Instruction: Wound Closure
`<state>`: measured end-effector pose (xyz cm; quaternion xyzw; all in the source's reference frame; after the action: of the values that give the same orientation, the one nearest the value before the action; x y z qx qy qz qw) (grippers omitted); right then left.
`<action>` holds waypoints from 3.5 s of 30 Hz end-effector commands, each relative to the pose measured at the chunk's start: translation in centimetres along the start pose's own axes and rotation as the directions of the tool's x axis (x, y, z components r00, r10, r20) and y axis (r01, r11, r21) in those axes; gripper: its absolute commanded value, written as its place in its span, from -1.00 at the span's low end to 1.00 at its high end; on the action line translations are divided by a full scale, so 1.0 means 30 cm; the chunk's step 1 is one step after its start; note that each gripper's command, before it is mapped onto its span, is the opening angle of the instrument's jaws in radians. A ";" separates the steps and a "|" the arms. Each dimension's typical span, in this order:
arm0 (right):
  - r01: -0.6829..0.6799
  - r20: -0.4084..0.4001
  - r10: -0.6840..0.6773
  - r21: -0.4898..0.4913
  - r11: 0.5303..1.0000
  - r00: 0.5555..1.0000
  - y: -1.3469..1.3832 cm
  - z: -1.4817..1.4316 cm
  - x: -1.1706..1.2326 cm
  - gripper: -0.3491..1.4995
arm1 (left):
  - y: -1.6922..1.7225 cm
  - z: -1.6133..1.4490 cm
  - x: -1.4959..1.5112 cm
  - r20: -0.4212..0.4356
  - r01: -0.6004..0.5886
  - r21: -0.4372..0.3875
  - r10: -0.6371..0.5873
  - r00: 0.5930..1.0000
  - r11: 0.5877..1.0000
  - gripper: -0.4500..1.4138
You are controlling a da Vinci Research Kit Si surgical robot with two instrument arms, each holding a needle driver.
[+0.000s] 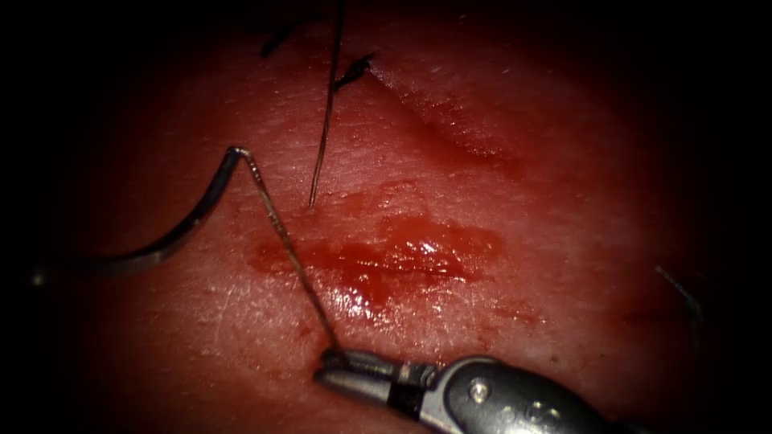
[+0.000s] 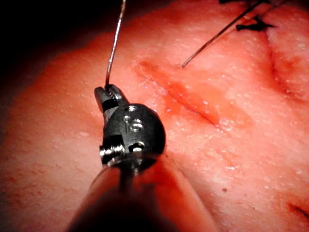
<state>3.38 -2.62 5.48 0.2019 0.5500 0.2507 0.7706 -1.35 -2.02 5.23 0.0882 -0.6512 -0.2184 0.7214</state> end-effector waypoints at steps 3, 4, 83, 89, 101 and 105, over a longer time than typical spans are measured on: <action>0.026 -0.031 -0.025 0.028 0.999 0.999 -0.0114 0.0047 0.0133 -1.00 | 0.001 0.003 0.003 -0.003 -0.002 -0.006 0.002 1.000 1.000 -1.00; 0.026 -0.031 -0.025 0.028 0.999 0.999 -0.0114 0.0047 0.0133 -1.00 | 0.001 0.003 0.003 -0.003 -0.002 -0.006 0.002 1.000 1.000 -1.00; 0.001 -0.123 -0.014 -0.101 0.995 0.992 0.0173 0.0161 -0.0107 -1.00 | 0.015 -0.018 0.005 -0.024 -0.025 -0.102 0.023 0.999 0.994 -1.00; -0.002 -0.032 0.001 -0.047 0.999 0.999 0.0087 0.0130 -0.0069 -1.00 | 0.017 -0.016 0.011 -0.020 -0.016 -0.106 0.014 1.000 0.994 -1.00; -0.011 0.007 0.010 0.111 0.994 1.000 -0.0198 0.0104 0.0135 -1.00 | 0.021 -0.017 0.018 -0.034 -0.001 -0.092 -0.003 0.999 0.996 -1.00; -0.005 0.019 0.002 0.160 0.987 1.000 -0.0244 0.0105 0.0148 -1.00 | 0.021 -0.018 0.018 -0.036 0.001 -0.092 -0.005 0.999 0.996 -1.00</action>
<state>3.84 -2.97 4.76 0.2771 0.5639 0.1954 0.7530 -0.57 -1.76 5.84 0.0606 -0.6269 -0.2472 0.7363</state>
